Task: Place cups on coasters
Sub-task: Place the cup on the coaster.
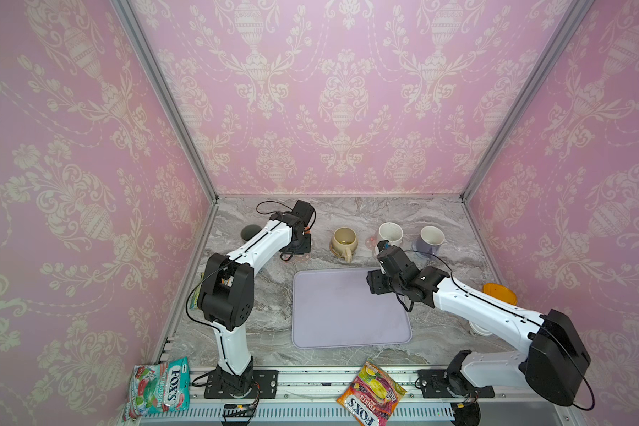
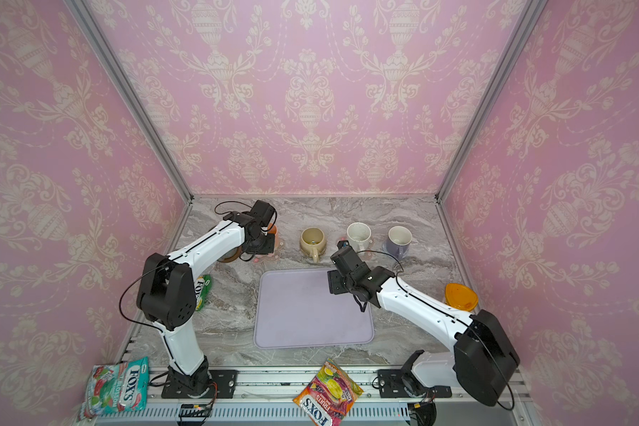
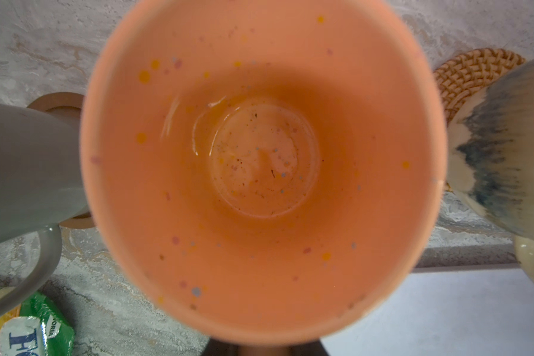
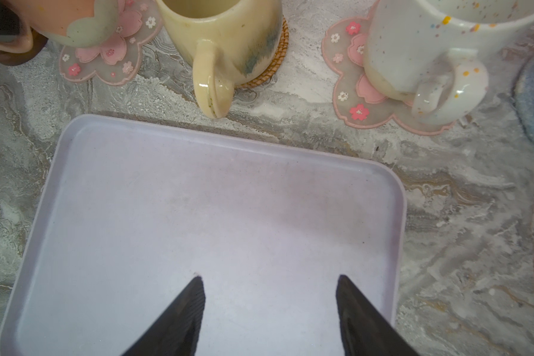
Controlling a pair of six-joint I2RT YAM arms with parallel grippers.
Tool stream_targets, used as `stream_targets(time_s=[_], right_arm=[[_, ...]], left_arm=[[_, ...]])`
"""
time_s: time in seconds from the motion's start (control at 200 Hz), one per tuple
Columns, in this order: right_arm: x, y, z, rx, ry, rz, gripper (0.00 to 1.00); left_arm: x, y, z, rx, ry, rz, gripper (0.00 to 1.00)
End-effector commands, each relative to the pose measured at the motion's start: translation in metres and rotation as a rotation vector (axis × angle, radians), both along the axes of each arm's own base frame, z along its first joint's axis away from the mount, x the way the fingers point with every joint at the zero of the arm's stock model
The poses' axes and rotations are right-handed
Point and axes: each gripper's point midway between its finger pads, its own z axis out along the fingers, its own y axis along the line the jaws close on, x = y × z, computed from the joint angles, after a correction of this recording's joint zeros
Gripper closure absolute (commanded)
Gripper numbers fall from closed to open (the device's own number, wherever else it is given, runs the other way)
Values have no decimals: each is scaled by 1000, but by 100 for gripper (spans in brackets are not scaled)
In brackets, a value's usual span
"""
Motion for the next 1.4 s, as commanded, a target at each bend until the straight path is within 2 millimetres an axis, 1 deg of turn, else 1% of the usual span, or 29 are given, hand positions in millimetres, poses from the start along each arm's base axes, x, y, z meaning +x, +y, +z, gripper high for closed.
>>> stream_targets(time_s=[0.0, 0.25, 0.485, 0.921, 1.076, 1.221, 1.396], right_arm=[[5, 3, 3, 13, 3, -5, 31], [4, 2, -1, 9, 15, -10, 31], [6, 6, -2, 15, 21, -6, 31], [6, 7, -3, 19, 28, -7, 31], [5, 8, -3, 25, 31, -7, 31], [4, 8, -6, 29, 39, -8, 31], [2, 8, -8, 27, 50, -9, 32]], left_arm=[[22, 5, 12, 4, -92, 3, 100], [23, 11, 6, 1, -106, 12, 100], [23, 18, 1, 11, -95, 25, 100], [25, 18, -10, 3, -90, 26, 100], [23, 19, -14, 4, -84, 32, 100], [18, 20, -24, -1, -65, 34, 100], [14, 22, -30, 1, -57, 42, 100]])
